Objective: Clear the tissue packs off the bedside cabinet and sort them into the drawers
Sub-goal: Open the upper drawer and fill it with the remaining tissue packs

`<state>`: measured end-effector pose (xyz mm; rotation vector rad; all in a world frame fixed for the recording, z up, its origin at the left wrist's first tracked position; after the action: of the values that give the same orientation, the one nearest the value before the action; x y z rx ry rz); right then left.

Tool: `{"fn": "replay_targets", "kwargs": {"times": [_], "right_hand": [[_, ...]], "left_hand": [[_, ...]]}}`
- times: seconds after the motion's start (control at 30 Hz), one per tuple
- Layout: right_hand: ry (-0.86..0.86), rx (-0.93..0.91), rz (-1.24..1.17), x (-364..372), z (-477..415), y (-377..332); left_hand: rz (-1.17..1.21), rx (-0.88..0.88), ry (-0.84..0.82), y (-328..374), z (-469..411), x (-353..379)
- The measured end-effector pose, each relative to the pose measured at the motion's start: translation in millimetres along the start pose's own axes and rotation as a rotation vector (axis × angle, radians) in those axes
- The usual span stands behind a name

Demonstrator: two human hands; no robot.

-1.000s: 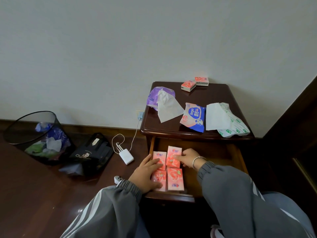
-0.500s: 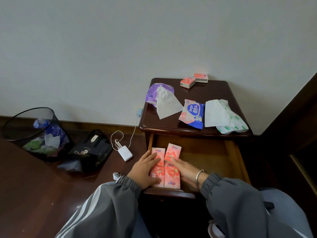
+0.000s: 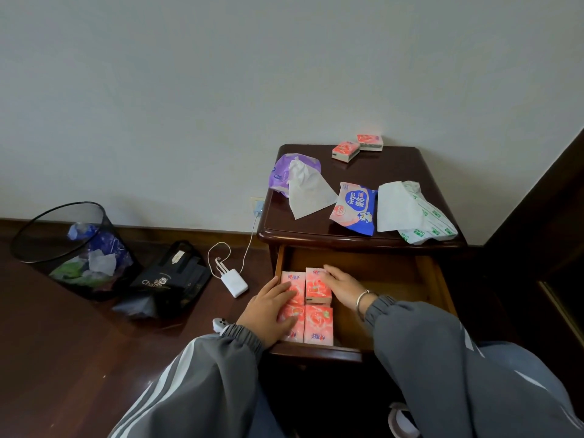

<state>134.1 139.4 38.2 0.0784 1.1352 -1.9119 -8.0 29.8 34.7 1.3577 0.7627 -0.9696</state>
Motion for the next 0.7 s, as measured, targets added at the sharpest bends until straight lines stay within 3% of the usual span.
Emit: {"fn": "replay_targets", "kwargs": {"times": [0.23,0.3,0.4,0.47,0.7], "right_hand": [[-0.134,0.003,0.057,7,8,21],[-0.185,0.046,-0.106,12,12,24],[-0.27,0.211,-0.591,21,15,28],[-0.337,0.252,-0.704,29,18,28],[-0.268,0.25,-0.502,22,36,20]], "left_hand": [[-0.01,0.008,0.008,2,-1,1],[-0.007,0.01,0.017,1,-1,0],[-0.006,-0.011,0.055,1,3,-2],[0.013,-0.037,0.055,0,3,-1],[0.031,-0.026,0.051,2,3,-4]]}}
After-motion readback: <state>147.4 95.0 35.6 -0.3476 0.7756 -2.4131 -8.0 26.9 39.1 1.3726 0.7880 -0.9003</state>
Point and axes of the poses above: each hand's wrist, its own z-axis away from the middle knuckle, its own x-axis out of the palm, y = z × x, the point moved 6 cm from there along -z, towards the middle knuckle, and after that the axes turned 11 degrees about x, right-handed, at the moved point
